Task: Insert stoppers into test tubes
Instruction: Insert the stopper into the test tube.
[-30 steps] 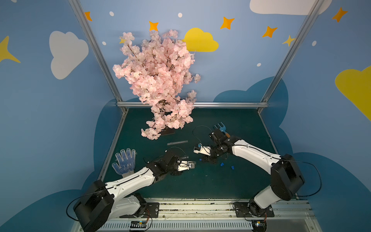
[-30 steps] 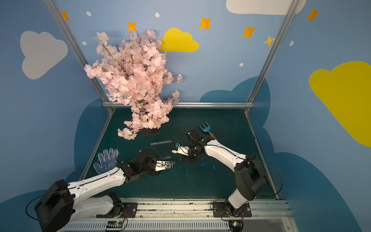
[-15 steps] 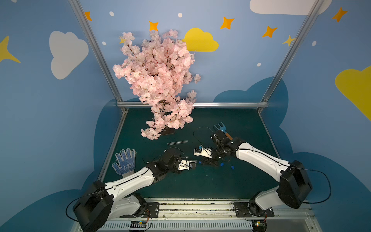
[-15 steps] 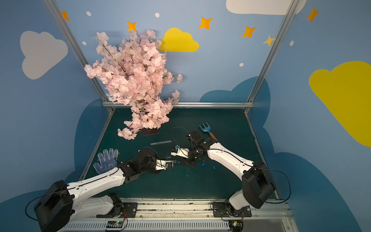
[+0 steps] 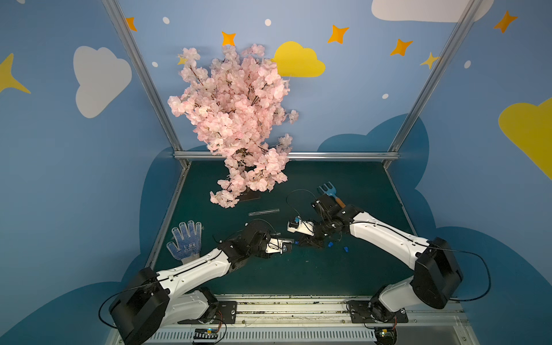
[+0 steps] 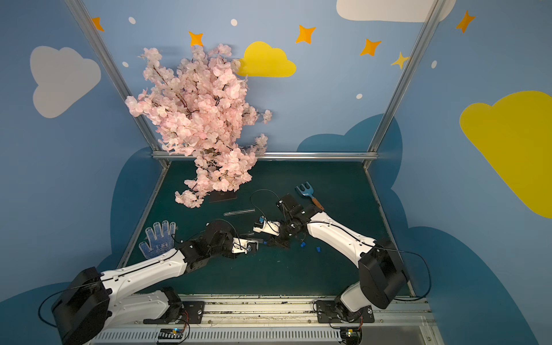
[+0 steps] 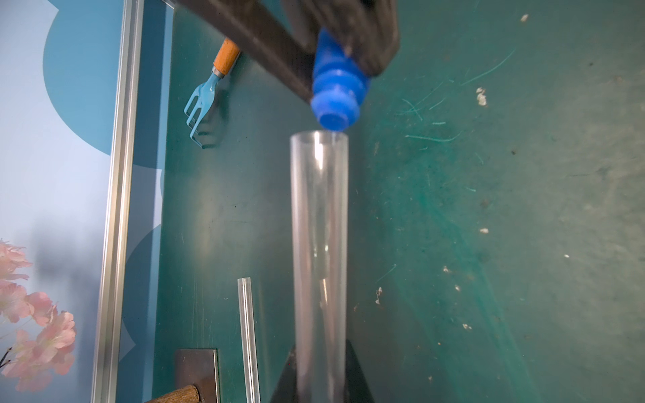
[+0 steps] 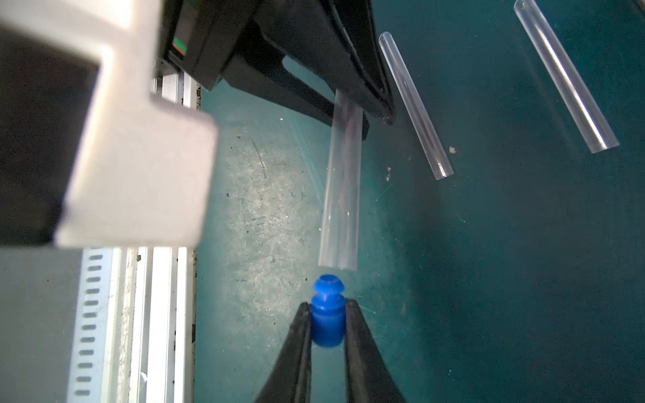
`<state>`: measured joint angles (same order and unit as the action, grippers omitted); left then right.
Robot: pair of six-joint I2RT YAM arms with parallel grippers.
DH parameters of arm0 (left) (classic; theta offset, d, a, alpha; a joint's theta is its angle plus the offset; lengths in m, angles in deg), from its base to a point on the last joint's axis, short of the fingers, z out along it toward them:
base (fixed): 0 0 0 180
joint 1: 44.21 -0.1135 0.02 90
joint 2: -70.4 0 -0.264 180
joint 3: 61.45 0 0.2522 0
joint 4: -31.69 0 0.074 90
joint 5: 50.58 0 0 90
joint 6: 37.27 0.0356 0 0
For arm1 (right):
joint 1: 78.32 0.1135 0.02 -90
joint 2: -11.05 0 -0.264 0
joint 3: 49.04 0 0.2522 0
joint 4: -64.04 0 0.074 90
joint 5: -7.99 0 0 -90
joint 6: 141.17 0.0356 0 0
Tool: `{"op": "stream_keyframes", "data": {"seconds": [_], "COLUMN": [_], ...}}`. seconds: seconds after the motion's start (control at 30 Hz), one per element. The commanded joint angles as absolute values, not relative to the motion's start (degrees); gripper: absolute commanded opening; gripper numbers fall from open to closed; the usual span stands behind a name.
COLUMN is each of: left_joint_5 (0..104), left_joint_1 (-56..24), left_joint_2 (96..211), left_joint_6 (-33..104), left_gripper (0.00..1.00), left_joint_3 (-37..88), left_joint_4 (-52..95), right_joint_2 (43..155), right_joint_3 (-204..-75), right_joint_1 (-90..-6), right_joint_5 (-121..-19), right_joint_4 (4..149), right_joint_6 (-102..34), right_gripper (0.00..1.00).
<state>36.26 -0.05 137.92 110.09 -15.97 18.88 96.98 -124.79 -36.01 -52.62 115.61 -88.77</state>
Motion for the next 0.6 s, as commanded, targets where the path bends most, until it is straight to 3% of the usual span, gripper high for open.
{"op": "stream_keyframes", "data": {"seconds": [0.0,0.57], "left_joint_5": [37.31,33.31], "left_joint_1": [0.27,0.83], "left_joint_2": [137.78,139.14], "left_joint_6": [110.71,111.86], "left_gripper": [0.07,0.07], "left_joint_3": [-14.64,-14.36], "left_joint_4": [19.95,18.74], "right_joint_2": [97.96,98.74], "right_joint_3": [-126.24,-126.96], "right_joint_1": [-35.62,-35.34], "right_joint_5": [-51.44,-51.34], "right_joint_4": [115.64,116.20], "right_joint_6": [-88.00,-88.30], "right_gripper": [0.17,0.15]}}
